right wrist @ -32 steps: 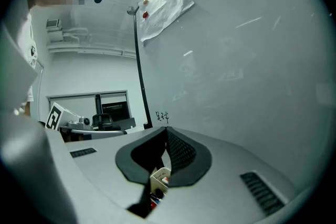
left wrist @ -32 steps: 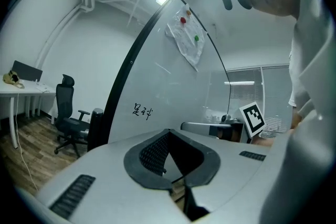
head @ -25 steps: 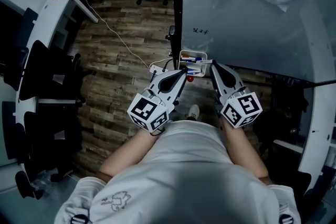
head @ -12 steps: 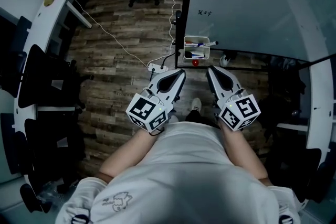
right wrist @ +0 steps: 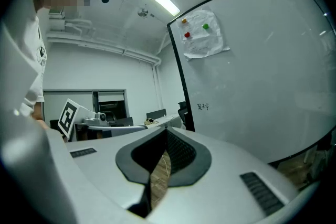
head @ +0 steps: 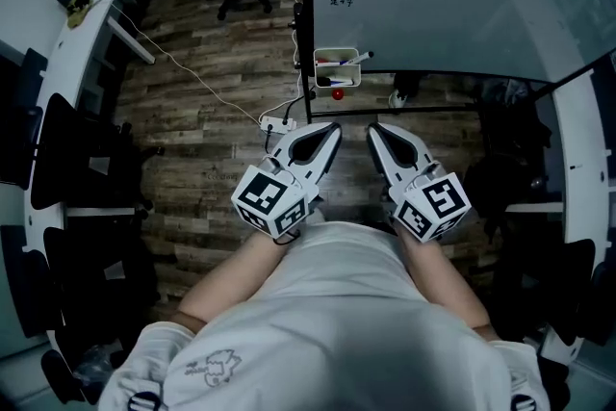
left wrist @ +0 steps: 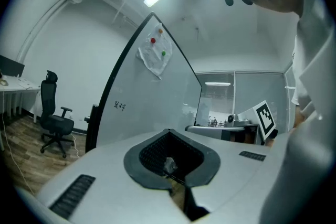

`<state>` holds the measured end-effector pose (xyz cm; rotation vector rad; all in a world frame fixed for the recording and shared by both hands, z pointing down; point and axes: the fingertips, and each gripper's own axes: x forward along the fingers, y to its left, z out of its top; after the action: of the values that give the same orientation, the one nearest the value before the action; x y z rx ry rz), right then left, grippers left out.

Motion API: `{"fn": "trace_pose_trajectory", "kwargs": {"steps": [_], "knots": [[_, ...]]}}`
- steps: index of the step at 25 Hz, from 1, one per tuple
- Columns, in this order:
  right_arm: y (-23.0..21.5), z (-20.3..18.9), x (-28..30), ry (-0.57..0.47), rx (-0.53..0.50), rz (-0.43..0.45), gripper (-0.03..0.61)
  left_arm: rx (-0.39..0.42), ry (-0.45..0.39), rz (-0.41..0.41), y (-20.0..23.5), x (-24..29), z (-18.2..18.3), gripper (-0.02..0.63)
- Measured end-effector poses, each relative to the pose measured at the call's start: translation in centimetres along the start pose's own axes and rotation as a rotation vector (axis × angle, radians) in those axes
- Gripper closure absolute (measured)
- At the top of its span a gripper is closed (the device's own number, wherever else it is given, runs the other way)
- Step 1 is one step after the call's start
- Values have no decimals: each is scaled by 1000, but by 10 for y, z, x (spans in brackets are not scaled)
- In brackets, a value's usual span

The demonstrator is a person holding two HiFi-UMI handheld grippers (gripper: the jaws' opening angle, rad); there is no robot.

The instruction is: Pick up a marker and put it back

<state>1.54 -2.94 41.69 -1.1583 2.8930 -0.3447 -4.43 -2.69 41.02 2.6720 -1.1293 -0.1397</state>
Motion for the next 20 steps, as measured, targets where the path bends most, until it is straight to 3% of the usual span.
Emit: {"fn": "trace_pose_trajectory", "kwargs": {"steps": [4, 14, 20], "knots": [[1, -3, -44, -38, 22, 17, 568, 16, -16, -11, -42, 11, -6, 609], [17, -24, -165, 1, 4, 108, 568, -5, -18, 55, -162, 6, -57, 609], [37, -31, -210, 14, 4, 142, 568, -14, -18, 90, -202, -15, -71, 609]]}}
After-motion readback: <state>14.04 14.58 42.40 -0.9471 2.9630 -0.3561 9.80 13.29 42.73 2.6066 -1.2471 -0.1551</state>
